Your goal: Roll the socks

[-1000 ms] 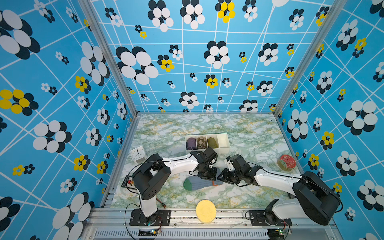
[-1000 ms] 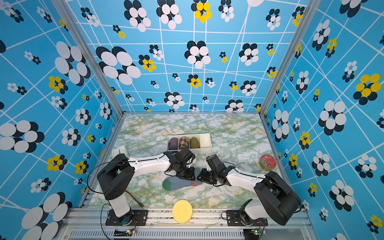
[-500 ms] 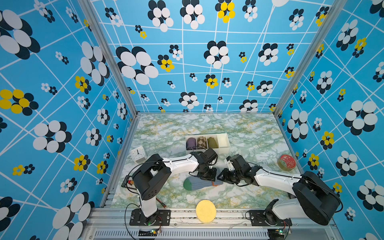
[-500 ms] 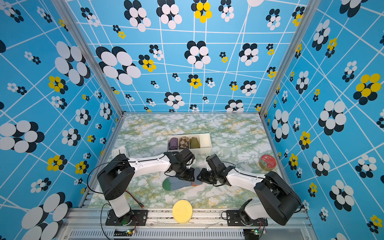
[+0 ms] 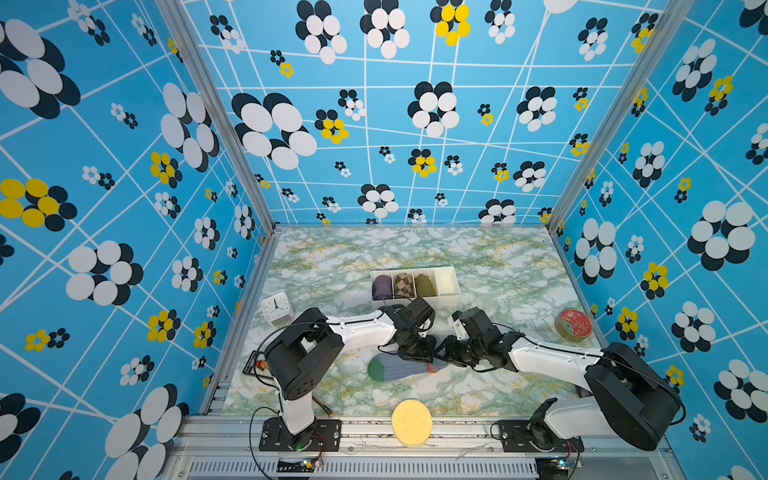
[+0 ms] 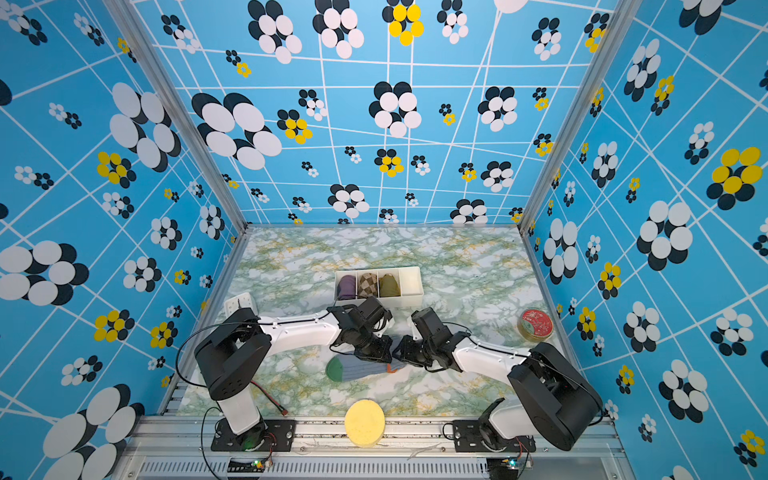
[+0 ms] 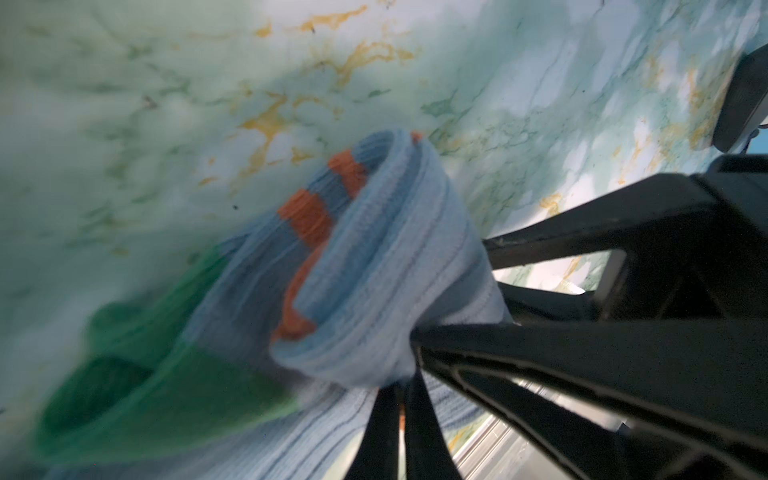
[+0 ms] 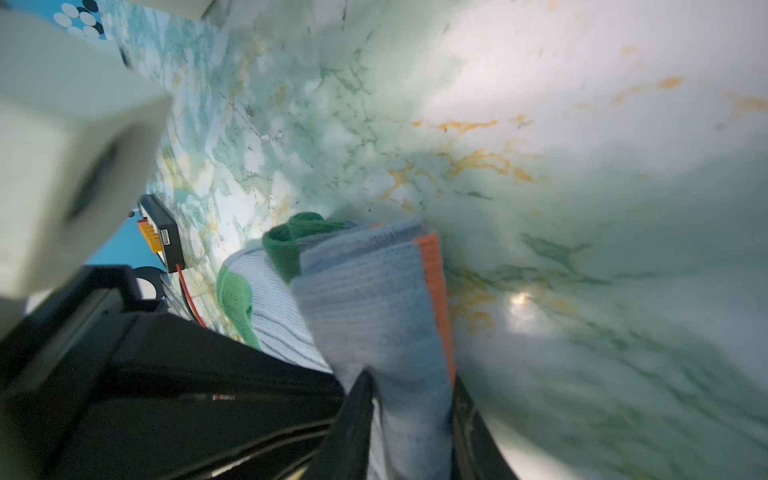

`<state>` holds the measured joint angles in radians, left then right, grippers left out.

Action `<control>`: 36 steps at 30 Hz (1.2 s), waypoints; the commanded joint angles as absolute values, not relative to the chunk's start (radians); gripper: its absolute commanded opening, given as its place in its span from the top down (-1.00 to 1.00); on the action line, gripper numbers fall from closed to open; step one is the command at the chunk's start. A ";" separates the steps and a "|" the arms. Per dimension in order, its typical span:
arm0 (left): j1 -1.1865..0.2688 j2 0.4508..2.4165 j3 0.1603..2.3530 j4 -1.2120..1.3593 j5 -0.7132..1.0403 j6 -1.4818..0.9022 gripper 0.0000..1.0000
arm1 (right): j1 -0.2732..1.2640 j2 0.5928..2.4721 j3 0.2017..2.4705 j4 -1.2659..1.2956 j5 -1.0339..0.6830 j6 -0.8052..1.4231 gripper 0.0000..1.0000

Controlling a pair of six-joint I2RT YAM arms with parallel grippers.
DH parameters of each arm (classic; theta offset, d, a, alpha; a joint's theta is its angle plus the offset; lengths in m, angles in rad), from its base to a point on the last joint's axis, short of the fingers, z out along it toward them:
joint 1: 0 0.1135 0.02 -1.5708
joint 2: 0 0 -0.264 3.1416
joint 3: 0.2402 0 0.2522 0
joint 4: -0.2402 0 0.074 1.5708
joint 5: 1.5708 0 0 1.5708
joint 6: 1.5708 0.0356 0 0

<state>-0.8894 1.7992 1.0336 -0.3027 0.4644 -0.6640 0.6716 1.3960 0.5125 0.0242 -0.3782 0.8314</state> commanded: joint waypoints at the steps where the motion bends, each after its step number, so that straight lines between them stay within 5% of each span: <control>1: -0.881 1.801 0.989 -0.197 0.527 -0.710 0.89 | 0.666 1.404 0.498 0.080 -0.406 0.854 0.37; 36: -0.804 1.708 0.716 0.348 0.590 -0.886 1.00 | 0.636 1.333 0.432 0.104 -0.429 0.907 0.09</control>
<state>-0.8108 1.7016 0.7208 0.2741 0.5579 -0.8726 0.6460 1.3521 0.4526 0.0765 -0.4034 0.8837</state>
